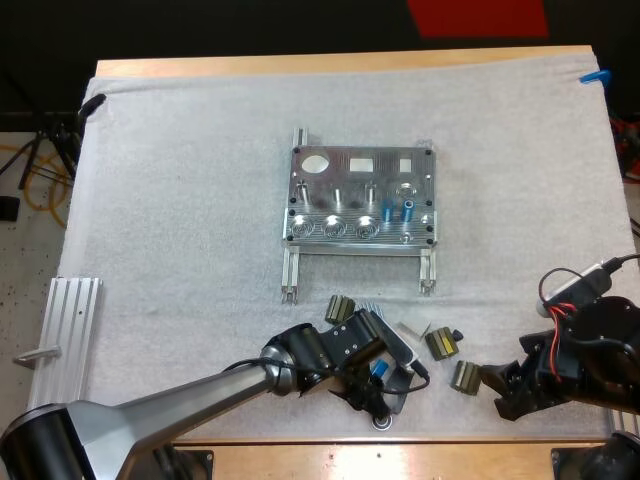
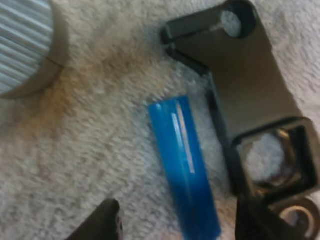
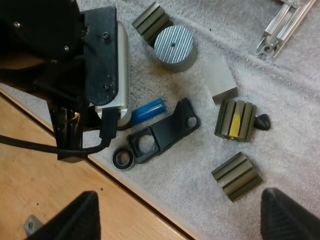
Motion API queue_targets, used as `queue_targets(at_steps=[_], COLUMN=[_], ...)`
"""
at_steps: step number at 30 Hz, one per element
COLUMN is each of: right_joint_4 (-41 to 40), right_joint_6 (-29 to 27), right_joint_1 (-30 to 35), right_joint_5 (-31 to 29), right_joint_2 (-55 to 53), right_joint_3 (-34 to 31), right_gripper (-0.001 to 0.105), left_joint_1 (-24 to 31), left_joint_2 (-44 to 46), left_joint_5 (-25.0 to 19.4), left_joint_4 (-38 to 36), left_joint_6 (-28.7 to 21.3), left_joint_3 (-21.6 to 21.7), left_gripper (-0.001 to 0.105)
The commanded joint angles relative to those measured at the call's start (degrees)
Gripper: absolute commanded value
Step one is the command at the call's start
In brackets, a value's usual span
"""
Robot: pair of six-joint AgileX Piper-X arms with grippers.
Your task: Load cells from left to right
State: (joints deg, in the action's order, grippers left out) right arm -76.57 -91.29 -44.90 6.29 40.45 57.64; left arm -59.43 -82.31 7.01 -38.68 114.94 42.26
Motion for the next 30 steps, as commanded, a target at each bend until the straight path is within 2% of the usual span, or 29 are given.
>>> queue_targets(at_steps=[1, 11, 18, 30], right_joint_4=[0.1, 0.4, 1.3, 1.3], right_joint_6=[0.2, 0.2, 0.8, 1.3], right_joint_1=[-0.1, -0.1, -0.1, -0.1], right_joint_5=[0.4, 0.4, 4.1, 4.1], right_joint_2=[-0.3, -0.3, -0.3, -0.3], right_joint_3=[0.2, 0.2, 0.2, 0.2], right_gripper=[0.064, 0.064, 0.064, 0.064], left_joint_1=[-0.2, -0.2, -0.2, -0.2], left_joint_2=[0.1, -1.3, -3.4, -3.3], left_joint_5=[0.8, 0.9, 1.9, 1.7], left_joint_4=[0.4, 0.2, -0.1, -0.1], left_joint_6=[0.7, 1.8, 2.2, 3.5], left_joint_3=[0.6, 0.6, 0.6, 0.6], left_gripper=[0.049, 0.049, 0.049, 0.049])
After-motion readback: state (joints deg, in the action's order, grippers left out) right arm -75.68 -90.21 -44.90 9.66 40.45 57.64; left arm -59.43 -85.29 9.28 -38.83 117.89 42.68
